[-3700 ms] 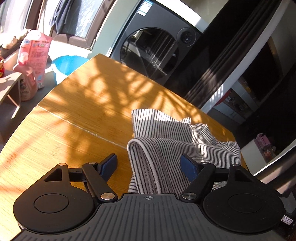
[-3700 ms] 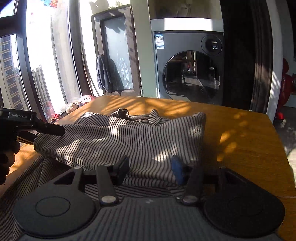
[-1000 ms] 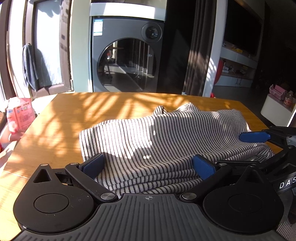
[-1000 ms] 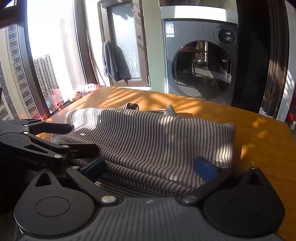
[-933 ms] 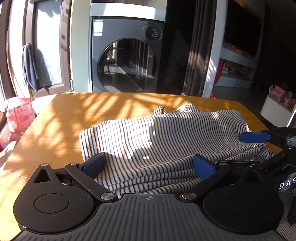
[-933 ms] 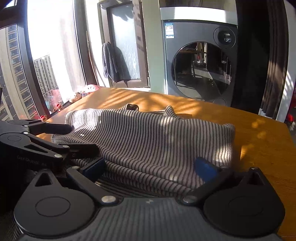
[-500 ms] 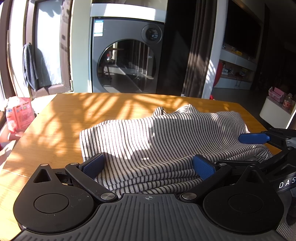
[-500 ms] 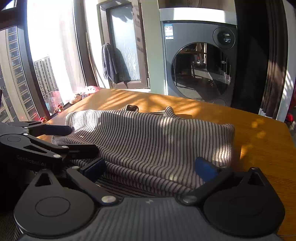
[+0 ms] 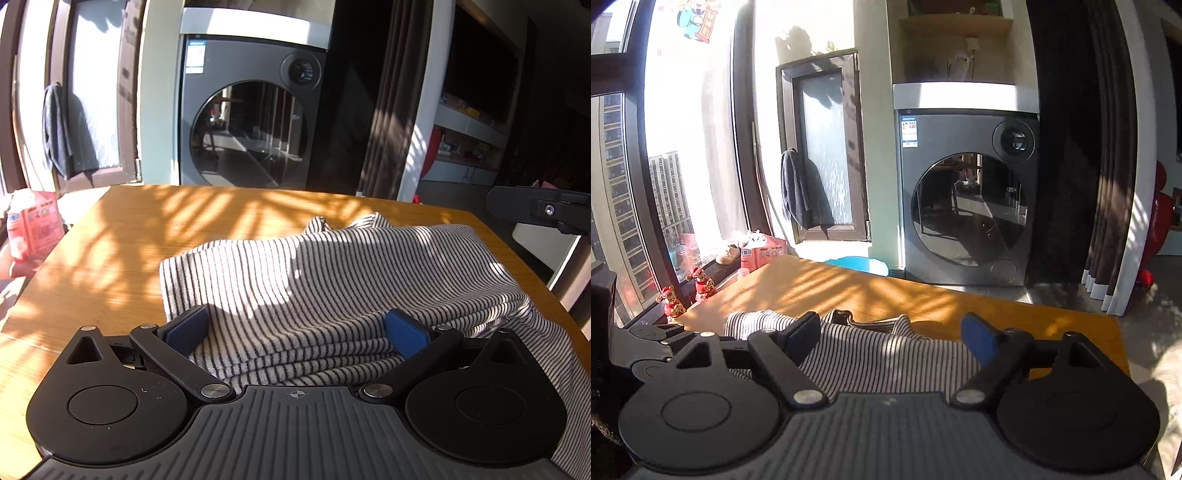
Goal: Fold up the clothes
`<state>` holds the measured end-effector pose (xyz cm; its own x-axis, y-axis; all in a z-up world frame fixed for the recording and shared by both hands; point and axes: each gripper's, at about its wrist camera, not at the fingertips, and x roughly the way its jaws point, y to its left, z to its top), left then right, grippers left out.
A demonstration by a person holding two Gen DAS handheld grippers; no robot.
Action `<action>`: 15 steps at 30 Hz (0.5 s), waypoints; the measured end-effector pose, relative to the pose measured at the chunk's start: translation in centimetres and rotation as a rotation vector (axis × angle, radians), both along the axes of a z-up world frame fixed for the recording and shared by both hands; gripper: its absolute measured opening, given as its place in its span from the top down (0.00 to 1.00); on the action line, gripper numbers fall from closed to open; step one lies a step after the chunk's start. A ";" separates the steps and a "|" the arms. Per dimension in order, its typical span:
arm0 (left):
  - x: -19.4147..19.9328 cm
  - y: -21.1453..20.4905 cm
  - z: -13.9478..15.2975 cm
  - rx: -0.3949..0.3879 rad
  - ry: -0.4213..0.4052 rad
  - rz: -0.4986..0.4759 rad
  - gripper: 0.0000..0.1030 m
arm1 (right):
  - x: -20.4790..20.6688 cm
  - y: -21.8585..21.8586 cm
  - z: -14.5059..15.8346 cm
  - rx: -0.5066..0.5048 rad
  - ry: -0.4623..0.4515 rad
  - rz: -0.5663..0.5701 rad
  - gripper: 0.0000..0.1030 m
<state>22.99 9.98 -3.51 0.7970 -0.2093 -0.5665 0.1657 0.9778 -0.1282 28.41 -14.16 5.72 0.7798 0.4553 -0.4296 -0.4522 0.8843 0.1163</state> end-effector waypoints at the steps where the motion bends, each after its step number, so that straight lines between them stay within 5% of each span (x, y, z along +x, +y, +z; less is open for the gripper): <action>1: 0.0 0.0 0.0 -0.003 -0.001 0.000 0.00 | 1.2 0.1 -0.2 0.032 0.044 -0.002 0.41; 2: -0.1 0.1 0.0 -0.008 -0.002 0.001 0.00 | 2.5 0.2 -0.8 0.045 0.089 -0.014 0.48; 6: -0.2 0.4 0.1 -0.030 -0.007 -0.001 0.00 | 6.3 0.7 -5.8 -0.005 0.252 -0.097 0.50; 15: -0.2 0.8 0.1 -0.064 -0.009 -0.002 0.00 | 1.8 0.3 -4.3 -0.061 0.124 -0.049 0.50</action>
<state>22.81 10.82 -3.42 0.8017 -0.2468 -0.5443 0.1695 0.9673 -0.1889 30.25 -13.87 1.43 0.7397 0.3879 -0.5499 -0.3938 0.9122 0.1137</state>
